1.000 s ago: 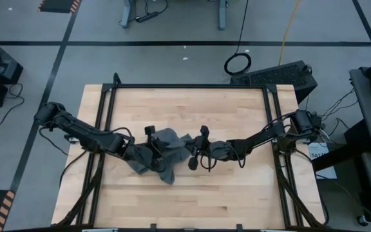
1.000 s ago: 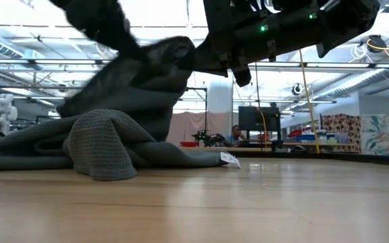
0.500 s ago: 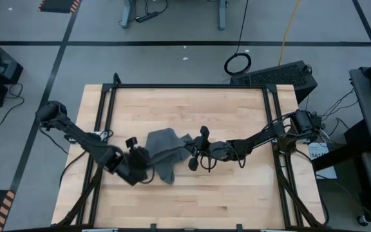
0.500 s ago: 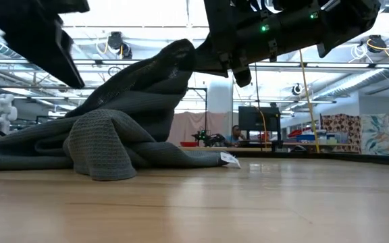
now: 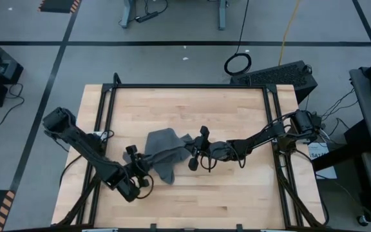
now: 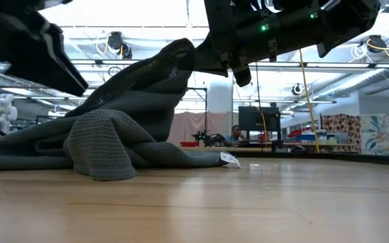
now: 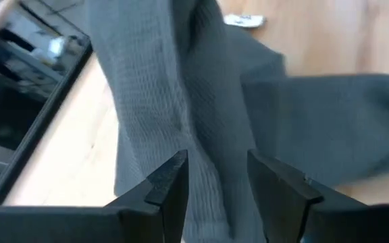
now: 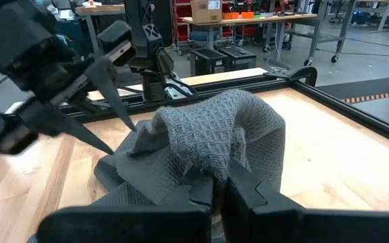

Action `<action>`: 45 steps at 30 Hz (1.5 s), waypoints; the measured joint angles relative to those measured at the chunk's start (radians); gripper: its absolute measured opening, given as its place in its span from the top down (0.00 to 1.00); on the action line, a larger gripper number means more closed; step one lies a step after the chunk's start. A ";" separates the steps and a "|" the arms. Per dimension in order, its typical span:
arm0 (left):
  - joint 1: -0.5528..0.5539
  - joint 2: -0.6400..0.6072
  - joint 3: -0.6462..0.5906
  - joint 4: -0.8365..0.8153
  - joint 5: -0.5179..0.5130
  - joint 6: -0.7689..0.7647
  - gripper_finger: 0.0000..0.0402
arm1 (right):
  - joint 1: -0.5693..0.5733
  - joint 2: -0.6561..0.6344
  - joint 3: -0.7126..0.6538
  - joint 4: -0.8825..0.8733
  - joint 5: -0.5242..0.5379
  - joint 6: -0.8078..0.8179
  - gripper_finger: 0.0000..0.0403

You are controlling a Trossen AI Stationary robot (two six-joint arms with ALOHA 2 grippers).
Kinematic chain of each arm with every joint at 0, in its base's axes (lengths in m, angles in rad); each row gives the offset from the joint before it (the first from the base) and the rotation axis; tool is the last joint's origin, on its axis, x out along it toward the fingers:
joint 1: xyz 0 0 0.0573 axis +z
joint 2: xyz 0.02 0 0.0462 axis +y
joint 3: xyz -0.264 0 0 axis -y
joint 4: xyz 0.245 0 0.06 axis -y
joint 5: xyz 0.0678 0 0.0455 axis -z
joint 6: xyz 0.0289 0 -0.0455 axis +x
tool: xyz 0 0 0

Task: Roll towel into tight, uniform cylinder
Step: Roll the gray towel

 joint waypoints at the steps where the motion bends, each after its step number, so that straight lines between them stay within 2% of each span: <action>1: 0.002 0.021 0.000 0.000 -0.012 -0.015 0.61 | 0.000 0.000 0.000 0.001 0.000 0.000 0.99; 6: 0.015 0.077 0.000 -0.023 -0.022 -0.029 0.65 | 0.000 0.000 0.000 0.002 0.000 0.000 0.99; 13: 0.016 0.016 0.000 -0.194 -0.035 -0.122 0.97 | 0.002 0.000 0.000 0.000 0.000 0.000 0.99; 17: 0.016 -0.042 0.000 -0.307 -0.087 -0.179 0.98 | 0.005 0.000 0.000 0.000 0.000 0.000 0.99; 21: 0.016 -0.129 0.000 -0.339 -0.097 -0.145 0.99 | 0.020 0.000 0.000 -0.045 -0.021 0.002 0.98; 26: 0.016 -0.250 0.000 -0.327 -0.106 -0.064 0.99 | 0.050 0.000 0.000 -0.092 0.026 0.025 0.84; 32: 0.022 -0.342 0.000 -0.227 -0.026 0.104 0.99 | 0.094 -0.020 0.002 -0.156 0.060 0.046 0.64; 36: 0.047 -0.362 0.000 -0.116 0.036 0.235 0.99 | 0.143 -0.074 0.068 -0.272 0.069 0.079 0.52; 40: 0.082 -0.361 0.001 0.019 0.119 0.392 0.99 | 0.190 -0.094 0.192 -0.484 0.137 0.015 0.46; 45: 0.114 -0.354 0.001 0.203 0.243 0.543 1.00 | 0.222 -0.070 0.281 -0.471 0.163 -0.142 0.45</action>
